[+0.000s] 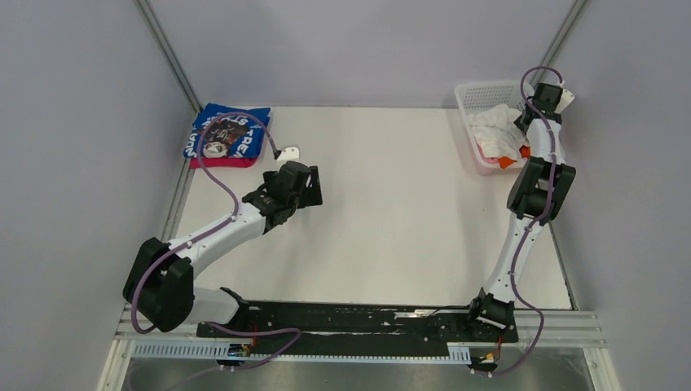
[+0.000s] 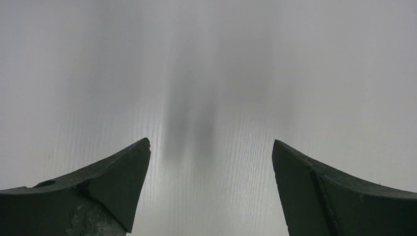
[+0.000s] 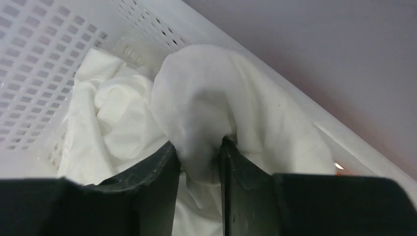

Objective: Fold and stack the t-shirts
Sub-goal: Grab crumpled tshirt from bin with the right arm, then move the tshirt to the center of the board

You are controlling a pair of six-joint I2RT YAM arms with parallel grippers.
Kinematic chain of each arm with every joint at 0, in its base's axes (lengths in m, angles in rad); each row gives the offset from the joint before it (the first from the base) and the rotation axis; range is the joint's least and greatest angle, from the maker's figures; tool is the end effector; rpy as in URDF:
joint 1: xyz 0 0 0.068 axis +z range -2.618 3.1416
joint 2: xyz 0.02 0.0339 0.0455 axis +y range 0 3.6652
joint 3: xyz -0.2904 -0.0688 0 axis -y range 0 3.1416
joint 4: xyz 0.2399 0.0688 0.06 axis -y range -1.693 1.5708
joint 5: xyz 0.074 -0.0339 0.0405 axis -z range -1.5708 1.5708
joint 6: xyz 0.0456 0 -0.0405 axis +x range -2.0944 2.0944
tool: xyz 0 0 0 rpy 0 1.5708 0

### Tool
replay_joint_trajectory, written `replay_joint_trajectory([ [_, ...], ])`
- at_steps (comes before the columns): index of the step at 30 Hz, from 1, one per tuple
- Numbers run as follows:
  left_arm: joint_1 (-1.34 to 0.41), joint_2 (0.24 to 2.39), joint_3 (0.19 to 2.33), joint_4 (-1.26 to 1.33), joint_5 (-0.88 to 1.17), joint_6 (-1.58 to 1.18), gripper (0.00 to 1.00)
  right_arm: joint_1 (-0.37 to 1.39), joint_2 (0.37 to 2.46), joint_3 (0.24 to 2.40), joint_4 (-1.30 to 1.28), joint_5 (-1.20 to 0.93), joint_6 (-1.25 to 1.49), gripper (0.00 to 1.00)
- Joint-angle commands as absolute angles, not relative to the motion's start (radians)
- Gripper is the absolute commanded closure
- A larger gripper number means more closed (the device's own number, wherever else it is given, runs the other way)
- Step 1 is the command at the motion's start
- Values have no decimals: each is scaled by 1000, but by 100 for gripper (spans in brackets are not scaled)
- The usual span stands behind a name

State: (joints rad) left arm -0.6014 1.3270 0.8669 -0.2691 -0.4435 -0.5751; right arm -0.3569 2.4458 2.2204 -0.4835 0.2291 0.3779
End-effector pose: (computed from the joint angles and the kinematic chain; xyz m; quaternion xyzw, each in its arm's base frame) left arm 0.2398 -0.1408 0.2658 -0.0781 0.8915 -0.0541 0.4429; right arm 0.5398 -0.2123 0.2274 0.3688 0.8252 -0.0995 0.4161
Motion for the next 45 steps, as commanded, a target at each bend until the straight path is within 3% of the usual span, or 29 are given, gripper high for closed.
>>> replay_joint_trajectory([
  [1,-603,1339,915,-254,-432,-610,0,-365,2454,2290,-469,174,381,82],
  [3,-603,1330,912,-257,-432,-616,0,-367,2425,2282,-459,139,388,99],
  [4,-603,1325,911,-258,-432,-616,0,-366,2400,2276,-450,128,388,100],
  [14,-604,1220,846,-235,-428,-625,0,-366,2058,2189,-272,18,313,100],
  [21,-603,1154,810,-234,-439,-623,0,-365,1878,2081,34,-105,334,100],
  [28,-603,1081,781,-246,-458,-624,0,-345,1903,2353,9,-384,482,100],
  [32,-604,1049,769,-261,-479,-637,0,-253,1830,2338,-23,-566,477,100],
  [39,-603,1011,778,-349,-514,-673,0,63,1692,2201,-89,-629,263,100],
  [45,-604,945,808,-506,-561,-738,0,205,1625,2088,-147,-674,237,100],
])
